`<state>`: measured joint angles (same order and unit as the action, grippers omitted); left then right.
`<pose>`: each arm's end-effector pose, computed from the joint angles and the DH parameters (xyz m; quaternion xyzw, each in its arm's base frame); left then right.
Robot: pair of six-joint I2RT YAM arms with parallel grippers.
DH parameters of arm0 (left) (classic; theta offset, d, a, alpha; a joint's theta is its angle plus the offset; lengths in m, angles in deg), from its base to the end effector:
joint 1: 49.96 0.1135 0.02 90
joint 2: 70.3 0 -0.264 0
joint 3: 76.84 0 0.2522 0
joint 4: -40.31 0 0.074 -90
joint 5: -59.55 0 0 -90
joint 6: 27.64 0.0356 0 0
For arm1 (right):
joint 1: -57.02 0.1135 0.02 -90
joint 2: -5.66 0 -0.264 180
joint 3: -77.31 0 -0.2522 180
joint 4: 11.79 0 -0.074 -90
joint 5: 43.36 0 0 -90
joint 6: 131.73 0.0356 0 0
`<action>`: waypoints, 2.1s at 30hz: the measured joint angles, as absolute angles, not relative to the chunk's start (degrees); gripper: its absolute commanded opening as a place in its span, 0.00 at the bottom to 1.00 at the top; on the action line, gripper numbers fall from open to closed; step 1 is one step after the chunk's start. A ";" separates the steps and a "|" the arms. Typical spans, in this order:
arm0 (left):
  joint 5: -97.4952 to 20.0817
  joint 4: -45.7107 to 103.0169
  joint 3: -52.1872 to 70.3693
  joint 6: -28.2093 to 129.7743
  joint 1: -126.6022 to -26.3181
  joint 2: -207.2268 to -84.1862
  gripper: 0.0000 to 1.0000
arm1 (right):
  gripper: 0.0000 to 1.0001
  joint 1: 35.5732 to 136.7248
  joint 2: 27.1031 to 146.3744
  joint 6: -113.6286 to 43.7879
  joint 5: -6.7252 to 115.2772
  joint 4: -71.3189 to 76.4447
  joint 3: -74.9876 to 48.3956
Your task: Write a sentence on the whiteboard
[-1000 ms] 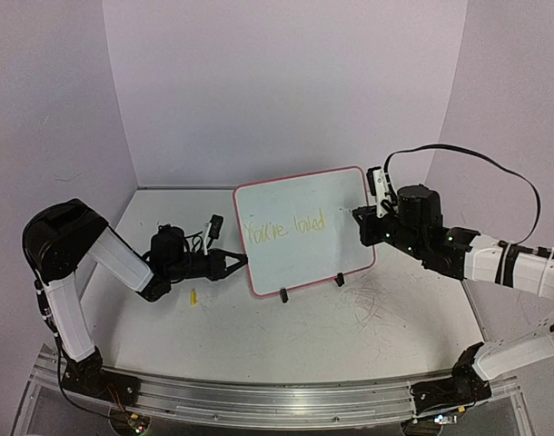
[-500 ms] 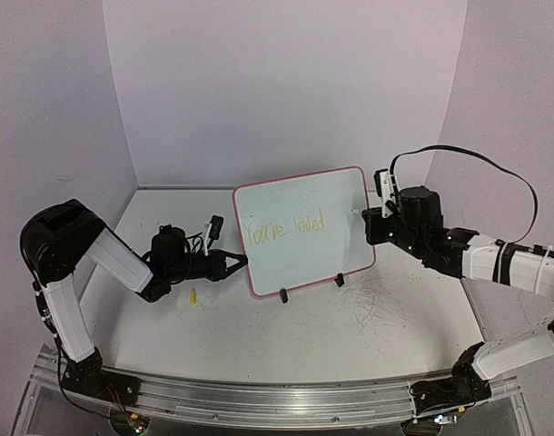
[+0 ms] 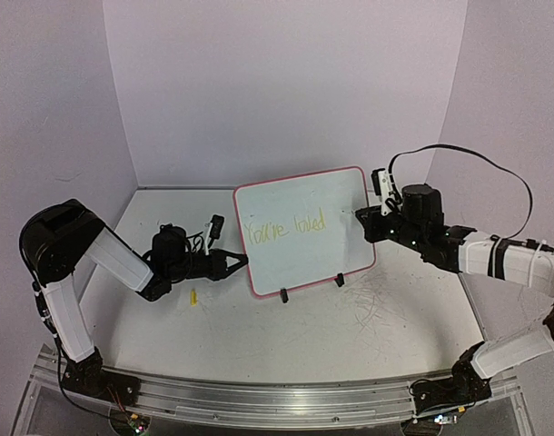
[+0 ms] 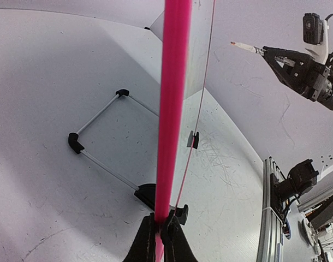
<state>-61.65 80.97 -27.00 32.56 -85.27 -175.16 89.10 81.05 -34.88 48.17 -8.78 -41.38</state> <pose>0.2615 -0.2078 0.1361 0.2013 0.7520 -0.4969 0.3835 0.2560 0.1616 0.2754 -0.1834 0.7831 0.2081 0.5566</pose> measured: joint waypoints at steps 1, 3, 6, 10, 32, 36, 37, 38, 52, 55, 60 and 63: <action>-61.62 80.83 -26.94 32.58 -85.27 -175.12 0.00 | 0.00 89.10 81.50 -34.88 48.92 -8.82 -41.38; -61.63 80.44 -26.76 32.58 -85.29 -175.00 0.00 | 0.00 89.20 82.44 -34.88 49.93 -8.88 -41.34; -61.62 80.22 -26.71 32.65 -85.31 -174.94 0.00 | 0.00 89.24 83.84 -34.90 51.06 -8.72 -41.21; -61.62 79.96 -26.70 32.92 -85.31 -174.94 0.00 | 0.00 89.57 84.48 -34.89 50.87 -8.65 -40.99; -61.65 78.97 -26.28 33.92 -85.40 -174.83 0.00 | 0.00 89.58 86.98 -33.96 47.67 -10.29 -40.40; -61.66 78.95 -26.28 33.95 -85.40 -174.83 0.00 | 0.00 89.58 87.03 -33.90 47.19 -10.96 -40.37; -61.65 78.93 -26.28 33.96 -85.40 -174.83 0.00 | 0.00 89.58 87.12 -33.88 46.95 -10.96 -40.29; -61.67 78.93 -26.28 34.00 -85.40 -174.83 0.00 | 0.00 89.58 87.32 -33.76 46.66 -11.04 -40.17; -61.58 77.90 -25.89 34.09 -85.47 -174.44 0.00 | 0.00 89.78 89.41 -33.51 45.71 -11.71 -38.75; -61.38 77.72 -25.87 34.11 -85.55 -174.41 0.00 | 0.00 90.19 89.61 -33.52 45.82 -11.84 -38.48; -61.32 77.36 -25.58 34.39 -85.60 -174.39 0.00 | 0.00 91.66 89.85 -33.53 45.82 -11.68 -38.45; -61.32 77.05 -25.58 34.53 -85.60 -174.35 0.00 | 0.00 92.25 89.88 -33.51 45.81 -11.31 -38.45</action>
<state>-61.32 77.05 -25.58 34.53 -85.60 -174.35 92.25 89.88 -33.51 45.81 -11.31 -38.45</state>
